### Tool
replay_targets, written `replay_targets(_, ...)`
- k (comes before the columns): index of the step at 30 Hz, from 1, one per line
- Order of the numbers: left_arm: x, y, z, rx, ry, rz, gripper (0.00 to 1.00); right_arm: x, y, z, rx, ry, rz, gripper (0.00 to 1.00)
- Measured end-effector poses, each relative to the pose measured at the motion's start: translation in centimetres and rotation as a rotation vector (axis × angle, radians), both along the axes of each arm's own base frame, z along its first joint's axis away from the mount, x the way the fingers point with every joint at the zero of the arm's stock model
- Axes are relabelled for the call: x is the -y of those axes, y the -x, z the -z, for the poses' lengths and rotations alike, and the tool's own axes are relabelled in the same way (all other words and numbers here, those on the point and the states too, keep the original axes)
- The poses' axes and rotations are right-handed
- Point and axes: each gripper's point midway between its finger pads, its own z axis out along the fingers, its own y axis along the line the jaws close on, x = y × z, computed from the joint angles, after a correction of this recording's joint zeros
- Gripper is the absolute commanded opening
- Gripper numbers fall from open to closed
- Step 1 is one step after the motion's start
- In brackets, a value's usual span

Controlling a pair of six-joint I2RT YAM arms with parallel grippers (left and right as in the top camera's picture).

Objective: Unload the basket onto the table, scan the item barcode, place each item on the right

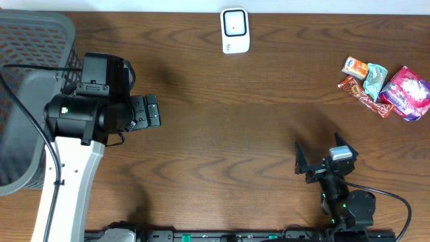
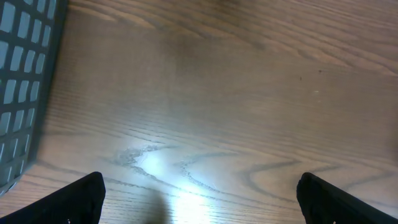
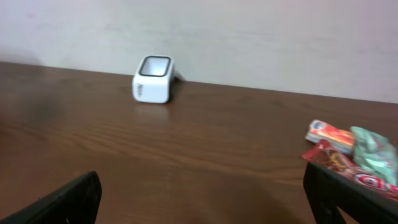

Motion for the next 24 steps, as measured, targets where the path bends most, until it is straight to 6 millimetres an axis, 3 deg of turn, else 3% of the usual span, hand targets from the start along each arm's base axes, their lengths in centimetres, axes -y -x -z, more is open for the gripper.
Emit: replay_targets(24, 0.0, 0.0, 0.0, 0.000, 0.000, 0.000, 0.98, 2.8, -0.3, 0.3, -0.020, -0.064, 0.153, 0.99)
